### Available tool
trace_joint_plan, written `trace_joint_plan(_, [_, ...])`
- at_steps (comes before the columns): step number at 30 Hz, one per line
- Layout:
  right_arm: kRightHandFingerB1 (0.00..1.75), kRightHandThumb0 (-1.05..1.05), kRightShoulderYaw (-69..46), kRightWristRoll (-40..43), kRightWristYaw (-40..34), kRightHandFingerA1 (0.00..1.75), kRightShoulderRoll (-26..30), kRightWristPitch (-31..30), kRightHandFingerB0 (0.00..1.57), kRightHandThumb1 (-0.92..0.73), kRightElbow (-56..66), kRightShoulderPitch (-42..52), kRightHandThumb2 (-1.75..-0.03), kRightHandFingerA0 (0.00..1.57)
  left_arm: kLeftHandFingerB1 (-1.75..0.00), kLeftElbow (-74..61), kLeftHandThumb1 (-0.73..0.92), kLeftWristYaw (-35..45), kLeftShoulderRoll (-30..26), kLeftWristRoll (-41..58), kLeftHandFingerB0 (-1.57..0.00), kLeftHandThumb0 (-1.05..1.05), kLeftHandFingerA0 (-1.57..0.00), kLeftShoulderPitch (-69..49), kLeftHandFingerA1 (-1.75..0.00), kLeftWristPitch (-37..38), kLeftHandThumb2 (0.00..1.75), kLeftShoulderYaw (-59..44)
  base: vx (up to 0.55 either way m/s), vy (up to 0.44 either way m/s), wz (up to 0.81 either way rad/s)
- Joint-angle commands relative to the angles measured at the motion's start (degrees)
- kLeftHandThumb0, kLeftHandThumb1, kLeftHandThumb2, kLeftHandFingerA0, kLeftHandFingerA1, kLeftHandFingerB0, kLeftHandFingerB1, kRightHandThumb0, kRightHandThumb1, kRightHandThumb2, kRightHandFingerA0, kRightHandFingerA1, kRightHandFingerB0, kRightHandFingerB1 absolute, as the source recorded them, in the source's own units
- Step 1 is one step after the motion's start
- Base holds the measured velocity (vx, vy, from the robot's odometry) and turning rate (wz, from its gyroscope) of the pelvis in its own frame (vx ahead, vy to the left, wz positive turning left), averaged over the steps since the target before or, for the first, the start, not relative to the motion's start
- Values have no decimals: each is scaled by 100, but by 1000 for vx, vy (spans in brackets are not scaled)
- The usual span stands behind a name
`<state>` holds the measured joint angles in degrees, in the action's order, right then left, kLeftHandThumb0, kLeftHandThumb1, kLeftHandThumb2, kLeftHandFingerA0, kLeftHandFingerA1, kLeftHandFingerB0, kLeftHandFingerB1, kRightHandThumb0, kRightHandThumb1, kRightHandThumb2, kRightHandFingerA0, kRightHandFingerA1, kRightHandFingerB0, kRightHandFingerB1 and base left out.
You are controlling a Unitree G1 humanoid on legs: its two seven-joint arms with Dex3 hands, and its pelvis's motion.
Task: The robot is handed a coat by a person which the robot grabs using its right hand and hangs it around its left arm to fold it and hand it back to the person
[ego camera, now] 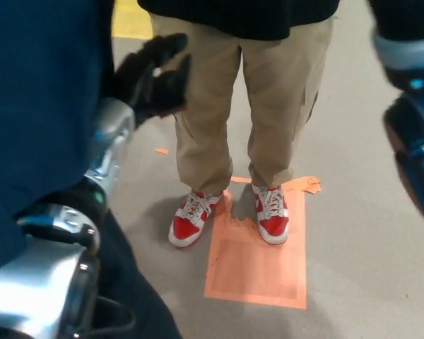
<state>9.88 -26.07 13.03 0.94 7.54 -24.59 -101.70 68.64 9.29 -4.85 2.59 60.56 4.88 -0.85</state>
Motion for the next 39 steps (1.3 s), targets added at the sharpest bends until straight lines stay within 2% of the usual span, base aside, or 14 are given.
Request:
trace_joint_plan(1, [67,-36,-432,605,528,61,688,-265,103,-84,-356,77,-65,113,-24,56,75,148,-443,-49,-6,-84,-6,-8,-25,110,107,-167,0,0,0])
trace_joint_plan(4, [71,-39,-566,730,767,57,1072,-465,111,-86,-765,72,-67,107,-24,54,74,206,-621,29,-6,-83,-7,-92,-27,90,105,-336,0,0,0])
trace_joint_plan(5, [87,-36,-625,755,849,75,1285,-501,99,-68,-867,160,-107,91,-25,74,73,212,-719,11,-8,-85,-8,-129,-29,128,105,-371,0,0,0])
trace_joint_plan(8, [85,-37,-705,774,892,75,1656,-472,99,-68,-911,355,-107,91,-24,89,74,250,-877,20,-7,-85,-7,-152,-26,132,105,-452,0,0,0])
trace_joint_plan(9, [69,-40,-725,801,900,55,1722,-478,112,-87,-919,389,-67,105,-22,94,74,281,-914,8,-6,-85,-6,-164,-23,153,106,-457,0,0,0])
trace_joint_plan(17, [67,-35,-1297,1127,856,55,2638,-557,112,-88,-753,1260,-66,114,-16,215,78,482,-1256,30,-3,-88,-4,-342,-18,311,108,-635,0,0,0])
trace_joint_plan(19, [67,-35,-1533,1266,869,56,2751,-939,111,-87,-318,1722,-66,112,-16,216,77,568,-1315,48,-4,-89,-5,-409,-17,362,107,-688,0,0,0])
trace_joint_plan(22, [68,-30,-1822,1481,903,58,2894,-964,109,-89,238,2455,-67,111,-17,222,77,510,-1373,3,-7,-91,-8,-443,-20,433,107,-740,0,0,0])
trace_joint_plan(23, [71,-35,-2110,1691,982,59,2986,-921,113,-88,674,3168,-66,117,-15,214,78,552,-1395,40,-6,-92,-6,-452,-17,431,108,-788,0,0,0])
trace_joint_plan(25, [73,-33,-2307,1712,938,58,2980,-1136,114,-89,1246,3851,-66,114,-16,227,77,622,-1429,82,-4,-89,-3,-440,-17,414,108,-846,0,0,0])
trace_joint_plan(26, [67,-33,-2534,1841,963,57,2830,-1289,116,-89,1805,4657,-66,117,-17,222,75,638,-1440,136,-6,-89,-6,-435,-19,442,105,-907,0,0,0])
trace_joint_plan(30, [68,-25,-2733,2044,973,61,2509,-528,111,-87,2327,6396,-66,115,-20,197,74,613,-1460,159,-6,-86,-6,-443,-24,462,106,-958,0,0,0])
trace_joint_plan(35, [71,-26,-2498,1992,765,60,1786,-83,110,-88,2197,8664,-66,111,-26,128,74,562,-1513,158,-9,-87,-9,-506,-27,448,106,-979,0,0,0])
trace_joint_plan(39, [70,-28,-1996,1572,450,59,1614,469,110,-85,1558,9429,-65,112,-25,99,74,585,-1554,161,-8,-86,-8,-467,-28,440,105,-985,0,0,0])
